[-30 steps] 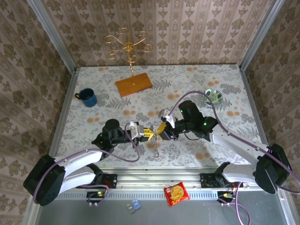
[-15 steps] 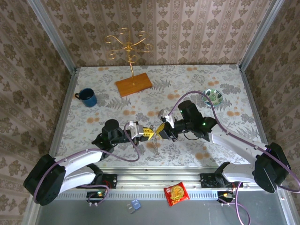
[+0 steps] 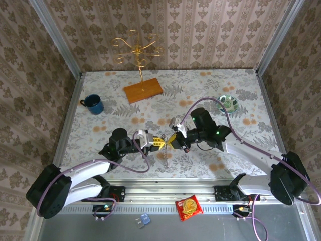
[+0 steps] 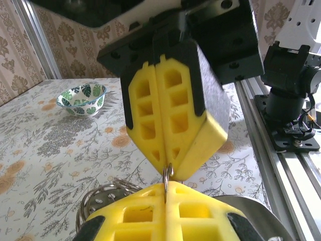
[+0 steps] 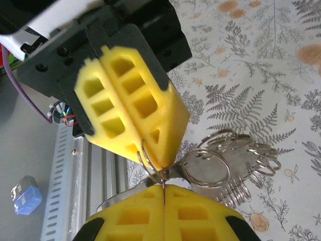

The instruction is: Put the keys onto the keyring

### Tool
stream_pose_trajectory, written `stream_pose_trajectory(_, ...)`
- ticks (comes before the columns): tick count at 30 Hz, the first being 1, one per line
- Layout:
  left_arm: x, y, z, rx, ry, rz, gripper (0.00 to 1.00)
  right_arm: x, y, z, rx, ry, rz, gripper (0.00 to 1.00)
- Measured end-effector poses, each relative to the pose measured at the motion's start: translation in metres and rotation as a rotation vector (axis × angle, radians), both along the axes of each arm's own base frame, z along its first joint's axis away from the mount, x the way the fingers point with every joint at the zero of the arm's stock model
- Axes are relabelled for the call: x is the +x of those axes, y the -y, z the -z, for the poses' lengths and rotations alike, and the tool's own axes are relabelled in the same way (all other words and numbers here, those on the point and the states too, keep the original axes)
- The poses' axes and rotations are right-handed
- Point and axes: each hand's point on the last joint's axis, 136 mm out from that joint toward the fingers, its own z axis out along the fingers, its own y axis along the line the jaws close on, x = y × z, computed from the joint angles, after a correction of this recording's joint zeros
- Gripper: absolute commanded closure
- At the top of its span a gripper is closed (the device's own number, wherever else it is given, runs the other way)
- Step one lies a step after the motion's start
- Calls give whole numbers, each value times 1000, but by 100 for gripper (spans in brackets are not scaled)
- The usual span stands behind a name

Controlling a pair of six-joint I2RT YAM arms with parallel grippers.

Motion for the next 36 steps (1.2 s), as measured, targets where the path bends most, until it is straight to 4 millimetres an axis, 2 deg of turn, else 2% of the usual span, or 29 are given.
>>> stream_pose_trajectory(5, -1, 0, 6, 5, -24, 3, 100, -3, -3, 11, -1, -69, -22, 99)
stream_pose_trajectory(8, -1, 1, 4, -4, -17, 7, 100, -2, -2, 9, 4, -65, -18, 76)
stream_pose_trajectory(9, -2, 1, 3, -8, -14, 11, 100, -1, -2, 8, 10, -53, -17, 71)
stream_pose_trajectory(11, -2, 1, 0, -18, -6, 16, 100, -2, 1, 7, 19, -29, -6, 66)
stream_pose_trajectory(15, -3, 2, -3, -33, -1, 22, 100, -6, 9, 3, 46, 49, 13, 65)
stream_pose_trajectory(21, -2, 5, -1, -42, -24, 29, 100, -5, 12, 1, 79, 179, 26, 66)
stream_pose_trajectory(31, -5, 7, -4, -58, -32, 43, 100, 1, 0, -12, 117, 285, 27, 74)
stream_pose_trajectory(33, -5, 7, -4, -58, -34, 41, 100, 0, -2, -10, 118, 282, 21, 78)
stream_pose_trajectory(36, -3, 7, -2, -55, -42, 31, 100, -2, -4, -9, 121, 274, 11, 99)
